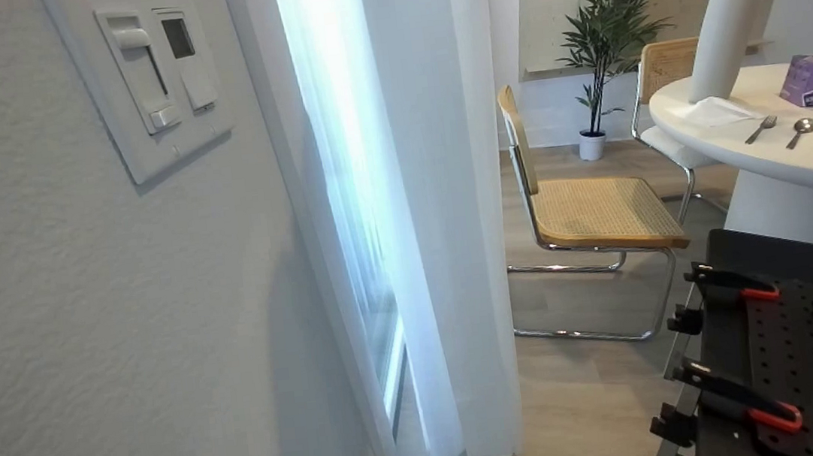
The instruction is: Open the curtain.
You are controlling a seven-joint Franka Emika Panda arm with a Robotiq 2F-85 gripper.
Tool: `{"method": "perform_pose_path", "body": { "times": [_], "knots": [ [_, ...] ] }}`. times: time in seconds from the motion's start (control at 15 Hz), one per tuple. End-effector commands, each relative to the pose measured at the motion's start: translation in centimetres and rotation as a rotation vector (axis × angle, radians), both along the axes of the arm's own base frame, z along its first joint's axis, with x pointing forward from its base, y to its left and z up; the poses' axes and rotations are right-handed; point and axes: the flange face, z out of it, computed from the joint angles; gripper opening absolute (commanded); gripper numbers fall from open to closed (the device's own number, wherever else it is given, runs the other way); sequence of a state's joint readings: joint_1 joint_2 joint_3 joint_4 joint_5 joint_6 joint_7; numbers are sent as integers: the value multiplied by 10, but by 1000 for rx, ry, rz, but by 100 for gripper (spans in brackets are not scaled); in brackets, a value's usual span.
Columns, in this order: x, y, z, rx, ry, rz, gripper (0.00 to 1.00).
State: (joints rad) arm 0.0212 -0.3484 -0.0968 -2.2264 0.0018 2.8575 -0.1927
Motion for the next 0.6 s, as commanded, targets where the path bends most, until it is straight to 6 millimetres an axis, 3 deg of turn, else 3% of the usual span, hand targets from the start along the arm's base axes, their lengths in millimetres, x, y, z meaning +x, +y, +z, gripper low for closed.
{"method": "perform_pose_path", "body": {
  "times": [0.0,0.33,0.53],
  "knots": [
    [56,-14,2,8,72,-29,4],
    [123,-26,8,16,96,-83,4],
    [156,-52,12,27,126,-150,4]
  ]
}}
